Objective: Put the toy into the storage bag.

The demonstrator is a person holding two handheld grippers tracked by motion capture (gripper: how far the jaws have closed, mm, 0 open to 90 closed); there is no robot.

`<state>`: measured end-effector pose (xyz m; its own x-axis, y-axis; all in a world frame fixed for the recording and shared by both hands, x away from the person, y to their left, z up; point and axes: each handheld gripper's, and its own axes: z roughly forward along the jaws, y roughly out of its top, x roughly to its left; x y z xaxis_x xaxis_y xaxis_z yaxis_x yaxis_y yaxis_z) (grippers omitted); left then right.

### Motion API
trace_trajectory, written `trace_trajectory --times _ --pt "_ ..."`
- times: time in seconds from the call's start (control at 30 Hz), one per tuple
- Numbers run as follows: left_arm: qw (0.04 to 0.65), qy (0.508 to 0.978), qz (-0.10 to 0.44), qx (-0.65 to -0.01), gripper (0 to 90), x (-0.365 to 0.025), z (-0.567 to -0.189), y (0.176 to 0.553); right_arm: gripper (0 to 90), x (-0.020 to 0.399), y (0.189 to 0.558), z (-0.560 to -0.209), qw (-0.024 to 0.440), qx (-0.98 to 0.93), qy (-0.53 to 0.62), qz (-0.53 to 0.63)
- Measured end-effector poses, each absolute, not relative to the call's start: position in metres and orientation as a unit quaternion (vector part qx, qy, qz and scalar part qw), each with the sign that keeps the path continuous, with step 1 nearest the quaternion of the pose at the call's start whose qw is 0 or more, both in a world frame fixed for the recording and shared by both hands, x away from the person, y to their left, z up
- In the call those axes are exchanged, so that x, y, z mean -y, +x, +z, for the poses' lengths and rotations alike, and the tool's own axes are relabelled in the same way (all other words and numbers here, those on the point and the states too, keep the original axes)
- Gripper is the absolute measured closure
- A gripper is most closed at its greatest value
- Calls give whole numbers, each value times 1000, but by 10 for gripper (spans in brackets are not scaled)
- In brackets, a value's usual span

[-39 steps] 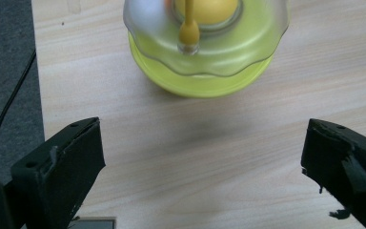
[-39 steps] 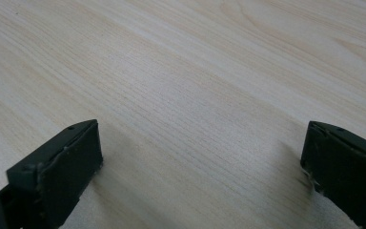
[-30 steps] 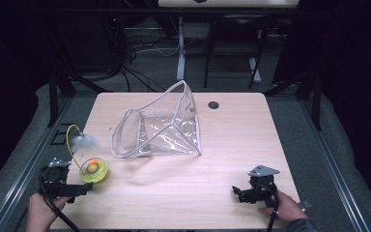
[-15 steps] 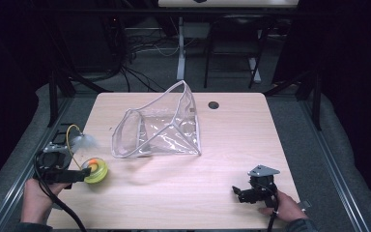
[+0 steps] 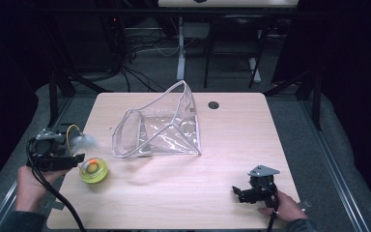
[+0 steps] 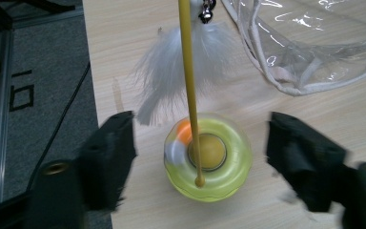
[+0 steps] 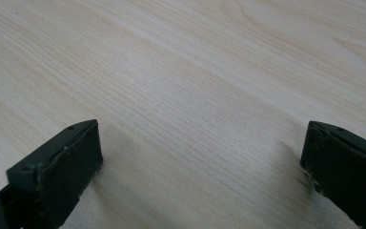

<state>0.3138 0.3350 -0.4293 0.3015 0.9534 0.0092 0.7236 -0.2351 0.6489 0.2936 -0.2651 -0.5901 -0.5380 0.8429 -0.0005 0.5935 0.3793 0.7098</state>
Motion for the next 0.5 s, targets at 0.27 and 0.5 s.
trace_trajectory --times 0.27,0.5 --pt "275 764 203 -547 529 -339 -427 316 0 265 294 -590 184 -809 444 339" --pt "269 769 201 -544 690 -339 -426 320 0 265 294 -590 185 -810 443 337"
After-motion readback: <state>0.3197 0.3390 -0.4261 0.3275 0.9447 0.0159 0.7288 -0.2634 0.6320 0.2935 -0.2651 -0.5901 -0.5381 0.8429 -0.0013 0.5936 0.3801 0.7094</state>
